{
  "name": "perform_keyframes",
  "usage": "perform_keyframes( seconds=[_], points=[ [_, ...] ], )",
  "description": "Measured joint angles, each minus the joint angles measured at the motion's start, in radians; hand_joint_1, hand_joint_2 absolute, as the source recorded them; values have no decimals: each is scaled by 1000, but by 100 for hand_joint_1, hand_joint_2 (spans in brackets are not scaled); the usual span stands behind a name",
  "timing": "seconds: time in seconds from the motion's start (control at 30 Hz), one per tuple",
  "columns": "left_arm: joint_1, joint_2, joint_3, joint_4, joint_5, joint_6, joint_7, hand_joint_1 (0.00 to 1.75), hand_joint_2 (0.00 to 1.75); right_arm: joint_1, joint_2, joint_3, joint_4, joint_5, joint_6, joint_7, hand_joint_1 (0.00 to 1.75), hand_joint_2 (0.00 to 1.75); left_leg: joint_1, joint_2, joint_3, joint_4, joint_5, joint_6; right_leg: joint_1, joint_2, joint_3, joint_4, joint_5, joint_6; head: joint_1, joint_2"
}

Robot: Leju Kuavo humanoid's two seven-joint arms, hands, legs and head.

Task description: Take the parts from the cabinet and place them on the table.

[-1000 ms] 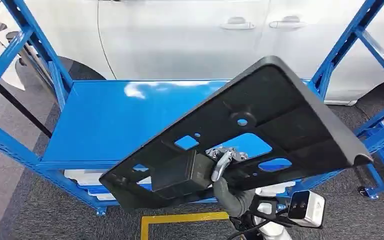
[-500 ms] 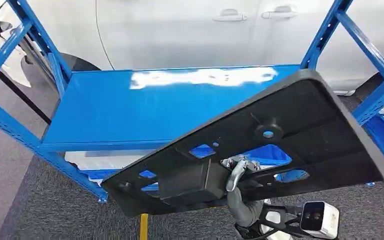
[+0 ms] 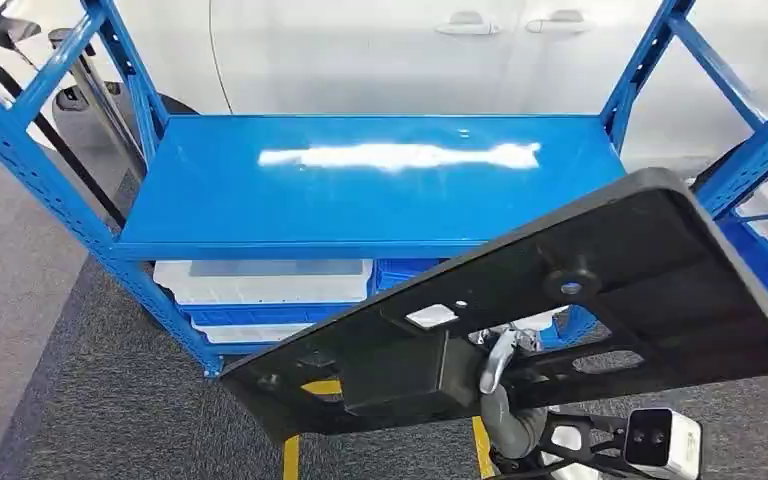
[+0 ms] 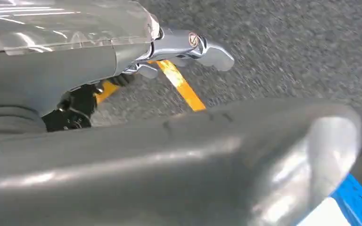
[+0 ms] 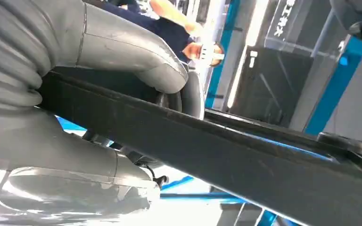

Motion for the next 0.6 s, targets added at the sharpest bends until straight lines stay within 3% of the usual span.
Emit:
perform_keyframes(
  seconds=[0.03, 0.07, 0.1, 0.13, 0.17, 0.23, 0.27, 0.33, 0.4, 0.43, 0.47, 0.5, 0.53, 0.57, 0.6],
  points=[
    [0, -1, 0, 0, 0, 1, 0, 0, 0, 8, -2, -2, -1, 2, 8, 0, 175, 175, -1, 0, -15, 4, 8, -2, 0, 0, 51, -60, 36, -4, 0, 0],
    [0, -2, 1, 0, 0, 2, 0, 0, 0, 14, -3, -5, -2, 4, 19, 0, 175, 175, -2, -1, -27, 8, 16, -4, 1, 0, 110, -138, 51, -10, 0, 0],
    [0, -3, 1, 0, 0, 3, 1, 0, 0, 16, -3, -7, -3, 6, 26, 0, 175, 175, -4, -1, -35, 12, 22, -9, 6, 2, 178, -231, 18, -20, 0, 0],
    [-1, -6, 1, 0, 0, 3, 1, 0, 0, 21, -3, -10, -6, 15, 41, 0, 175, 175, -6, 0, -38, 16, 29, -13, 9, 1, 214, -301, -9, -23, -1, 0],
    [-2, -6, 2, 0, 0, 3, 1, 0, 0, 34, -2, -19, -10, 29, 62, 0, 175, 175, -4, 0, -40, 12, 40, -19, 12, 0, 211, -306, -9, -25, 0, 0],
    [0, -8, 3, 0, 0, 3, 1, 0, 0, 61, 1, -31, -11, 47, 93, 0, 175, 175, -1, -2, -42, 2, 59, -33, 16, -1, 203, -311, 9, -37, 0, 0],
    [2, -8, 5, 0, -1, 3, 2, 0, 0, 69, 2, -32, -11, 48, 97, 0, 175, 175, 0, -3, -47, 11, 44, -38, 4, -7, 195, -319, 25, -46, 0, 0],
    [4, -9, 5, 0, -1, 3, 2, 0, 0, 74, 6, -34, -11, 52, 101, 0, 175, 175, 4, -5, -75, 86, -62, -49, 6, -6, 171, -319, 45, -63, 0, 0],
    [4, -11, 5, 0, -1, 3, 2, 0, 0, 83, 9, -39, -11, 55, 103, 0, 175, 175, 10, -5, -109, 244, -165, -60, 9, -7, 141, -316, 69, -63, 0, 0],
    [4, -12, 5, 0, -1, 3, 2, 0, 0, 86, 10, -42, -11, 56, 112, 0, 175, 175, 11, -5, -115, 297, -172, -64, 9, -7, 124, -313, 79, -62, 0, 0],
    [4, -12, 5, 0, -1, 3, 1, 0, 0, 89, 13, -47, -11, 60, 122, 0, 175, 175, 13, -5, -104, 315, -146, -67, 8, -8, 104, -307, 90, -59, 0, 0],
    [4, -11, 5, 0, -1, 3, 0, 0, 0, 91, 19, -51, -11, 65, 134, 0, 175, 175, 15, -5, -77, 294, -106, -71, 7, -8, 85, -300, 98, -57, 0, 0],
    [4, -11, 5, 0, -1, 3, -1, 0, 0, 93, 26, -55, -11, 69, 142, 0, 175, 175, 18, -5, -30, 236, -63, -72, 5, -8, 66, -292, 106, -52, 0, 0],
    [3, -11, 5, 0, 0, 2, -3, 0, 0, 95, 33, -61, -11, 77, 147, 0, 175, 175, 20, -4, 30, 155, -44, -73, 4, -7, 50, -284, 113, -48, 0, 0],
    [2, -11, 5, 0, 0, -1, -5, 0, 0, 98, 37, -66, -12, 84, 146, 0, 175, 175, 21, -5, 85, 64, -77, -71, 3, -6, 39, -275, 119, -42, 0, 0]
  ],
)
